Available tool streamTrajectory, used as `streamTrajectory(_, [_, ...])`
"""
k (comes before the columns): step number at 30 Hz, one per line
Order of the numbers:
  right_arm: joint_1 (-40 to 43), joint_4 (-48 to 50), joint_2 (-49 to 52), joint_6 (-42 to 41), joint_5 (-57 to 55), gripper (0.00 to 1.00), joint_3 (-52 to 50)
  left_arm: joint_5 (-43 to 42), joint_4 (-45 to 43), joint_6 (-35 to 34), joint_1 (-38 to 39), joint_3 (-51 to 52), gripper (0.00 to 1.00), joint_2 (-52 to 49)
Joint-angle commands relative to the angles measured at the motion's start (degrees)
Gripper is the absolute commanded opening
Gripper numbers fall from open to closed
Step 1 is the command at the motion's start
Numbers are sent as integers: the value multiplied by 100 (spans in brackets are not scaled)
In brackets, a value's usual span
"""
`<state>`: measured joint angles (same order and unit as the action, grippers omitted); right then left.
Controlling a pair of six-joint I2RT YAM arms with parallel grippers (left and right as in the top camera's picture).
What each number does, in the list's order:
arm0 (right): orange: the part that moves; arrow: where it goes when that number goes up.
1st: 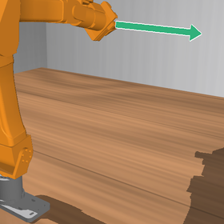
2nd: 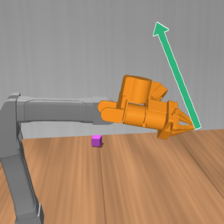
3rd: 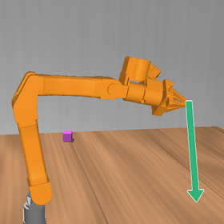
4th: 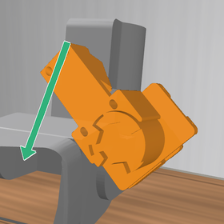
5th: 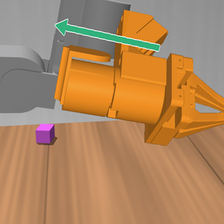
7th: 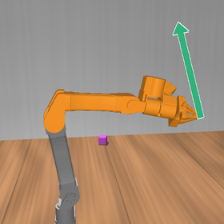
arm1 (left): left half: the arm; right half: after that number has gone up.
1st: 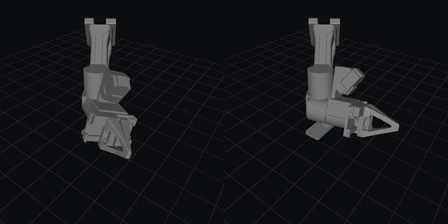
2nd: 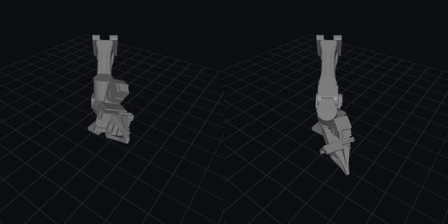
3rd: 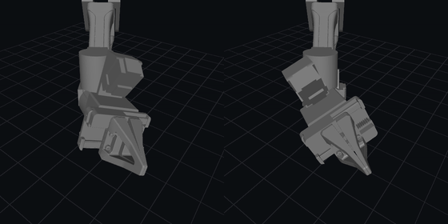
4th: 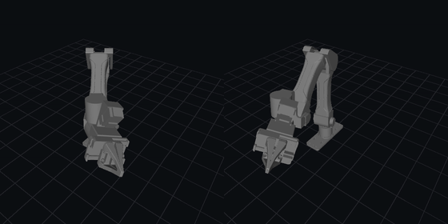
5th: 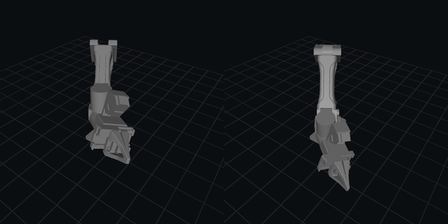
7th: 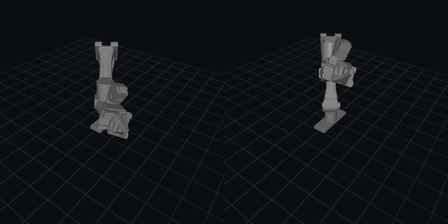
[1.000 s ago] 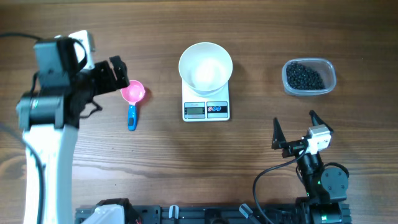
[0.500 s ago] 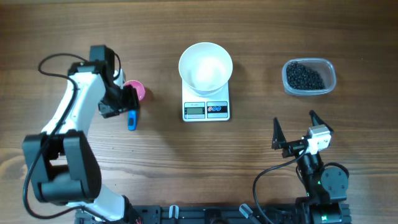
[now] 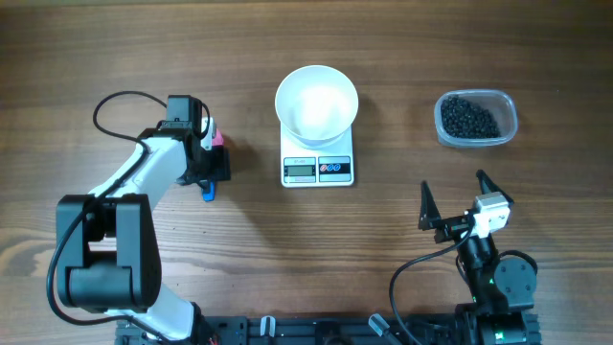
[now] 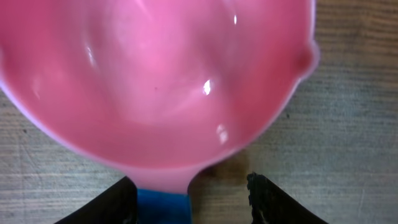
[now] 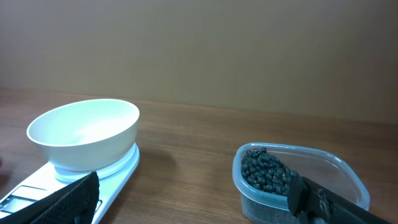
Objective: Scoop item into bowl and weigh 150g on scale
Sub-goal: 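Move left gripper to the pink scoop's blue handle, then close left gripper on the blue handle of the pink scoop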
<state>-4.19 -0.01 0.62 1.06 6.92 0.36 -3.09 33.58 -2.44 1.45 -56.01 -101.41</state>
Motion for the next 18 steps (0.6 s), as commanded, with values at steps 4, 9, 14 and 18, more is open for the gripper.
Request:
streamTrajectory(4, [20, 26, -42, -111, -118, 100, -2, 273, -328, -168, 15, 94, 53, -20])
streamTrajectory(9, [20, 26, -42, -109, -118, 100, -2, 275, -413, -448, 20, 96, 44, -20])
streamTrajectory(14, [20, 26, -42, -109, -118, 99, -2, 278, -566, -448, 20, 280, 32, -20])
streamTrajectory(18, [20, 26, -42, -109, -118, 100, -2, 396, -859, -450, 20, 474, 33, -20])
